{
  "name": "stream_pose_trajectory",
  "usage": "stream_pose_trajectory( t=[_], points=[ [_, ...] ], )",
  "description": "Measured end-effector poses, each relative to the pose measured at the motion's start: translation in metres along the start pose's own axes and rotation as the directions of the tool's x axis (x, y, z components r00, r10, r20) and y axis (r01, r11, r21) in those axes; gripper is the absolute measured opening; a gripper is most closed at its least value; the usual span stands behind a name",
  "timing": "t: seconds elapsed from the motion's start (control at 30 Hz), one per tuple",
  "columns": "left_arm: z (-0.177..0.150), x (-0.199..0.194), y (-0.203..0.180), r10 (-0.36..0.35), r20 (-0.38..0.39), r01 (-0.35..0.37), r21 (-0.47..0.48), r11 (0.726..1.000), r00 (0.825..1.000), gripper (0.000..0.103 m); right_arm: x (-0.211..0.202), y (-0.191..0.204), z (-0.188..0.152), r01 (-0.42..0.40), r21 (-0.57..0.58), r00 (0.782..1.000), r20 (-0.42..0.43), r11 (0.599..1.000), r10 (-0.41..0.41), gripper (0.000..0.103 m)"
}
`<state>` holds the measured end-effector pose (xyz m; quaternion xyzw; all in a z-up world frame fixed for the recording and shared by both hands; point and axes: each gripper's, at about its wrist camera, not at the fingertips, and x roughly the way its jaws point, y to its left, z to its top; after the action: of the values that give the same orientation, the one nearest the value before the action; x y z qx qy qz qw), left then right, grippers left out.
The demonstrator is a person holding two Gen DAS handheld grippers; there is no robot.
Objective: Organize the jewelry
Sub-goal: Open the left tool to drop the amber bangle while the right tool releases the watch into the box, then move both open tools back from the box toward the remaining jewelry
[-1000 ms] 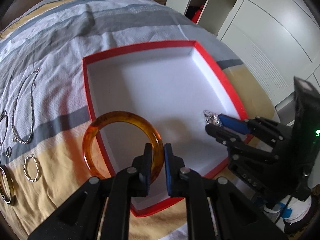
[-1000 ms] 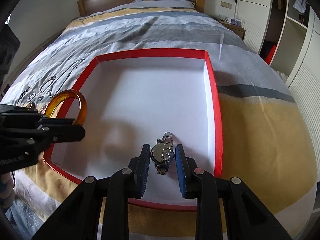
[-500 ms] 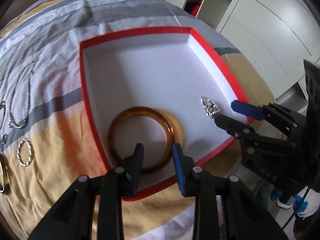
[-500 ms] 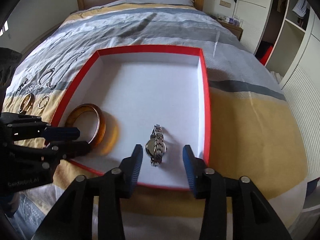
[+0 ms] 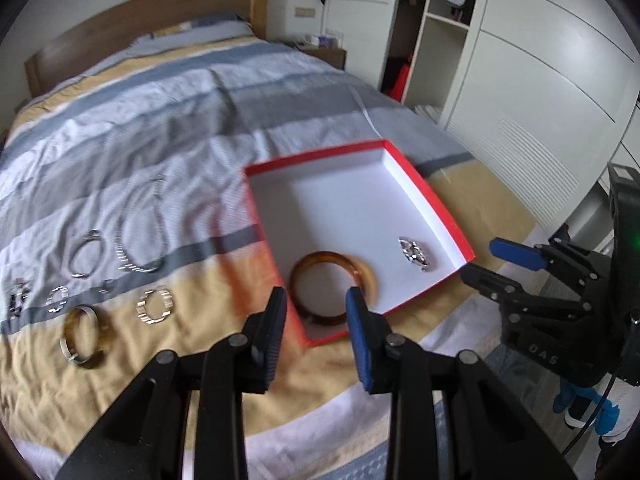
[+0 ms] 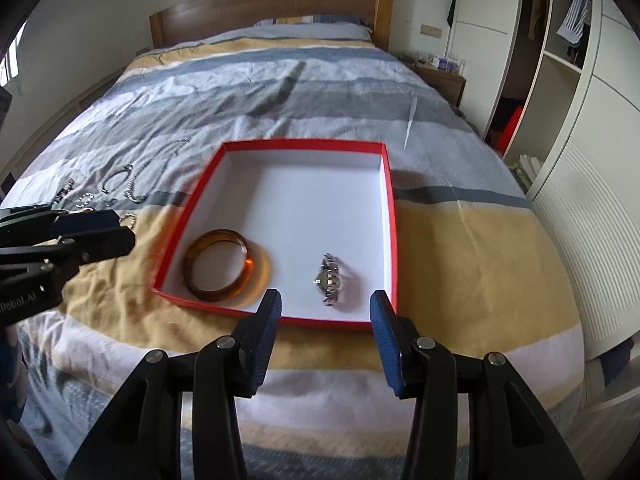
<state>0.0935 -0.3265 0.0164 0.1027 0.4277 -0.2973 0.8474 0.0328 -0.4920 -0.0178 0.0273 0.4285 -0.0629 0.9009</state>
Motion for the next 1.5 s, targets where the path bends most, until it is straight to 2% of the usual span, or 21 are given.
stream_pose_trajectory(
  t=[0.37,0.67,0.77,0.87,0.97,1.13,1.3,1.4,1.5],
  points=[
    [-0.048,-0.087,0.049,0.133,0.067,-0.130,-0.036,0.991,0.989,0.029,-0.049,0.060,-0.006,-0.048,-0.029,0.997,0.057,0.998,0.050,0.046],
    [-0.098,-0.143,0.112,0.197,0.091,-0.181,-0.161,0.970,0.976,0.030,-0.093,0.122,-0.006,-0.080,-0.094,0.990,0.111,0.992,0.091,0.046],
    [-0.118,-0.161,0.140,0.231,0.103,-0.204,-0.221,0.954,0.967,0.030,-0.105,0.142,-0.006,-0.087,-0.117,0.988,0.121,0.989,0.101,0.047],
    [-0.142,-0.174,0.175,0.261,0.090,-0.225,-0.294,0.929,0.961,0.038,-0.113,0.160,-0.006,-0.095,-0.137,0.985,0.129,0.986,0.113,0.047],
    [-0.170,-0.184,0.209,0.283,0.066,-0.242,-0.362,0.900,0.957,0.038,-0.116,0.176,-0.005,-0.101,-0.153,0.984,0.130,0.983,0.121,0.047],
    [-0.214,-0.201,0.260,0.340,0.034,-0.286,-0.466,0.837,0.940,0.038,-0.109,0.197,0.001,-0.125,-0.166,0.982,0.118,0.978,0.145,0.047],
    [-0.239,-0.205,0.292,0.364,-0.009,-0.312,-0.533,0.786,0.932,0.038,-0.094,0.211,0.008,-0.154,-0.185,0.981,0.092,0.971,0.173,0.047],
    [-0.239,-0.198,0.300,0.356,-0.028,-0.314,-0.540,0.781,0.934,0.038,-0.077,0.217,0.012,-0.173,-0.189,0.980,0.066,0.967,0.188,0.047],
    [-0.230,-0.186,0.298,0.337,-0.038,-0.306,-0.528,0.792,0.941,0.038,-0.058,0.222,0.013,-0.192,-0.200,0.979,0.037,0.961,0.203,0.047]
  ],
)
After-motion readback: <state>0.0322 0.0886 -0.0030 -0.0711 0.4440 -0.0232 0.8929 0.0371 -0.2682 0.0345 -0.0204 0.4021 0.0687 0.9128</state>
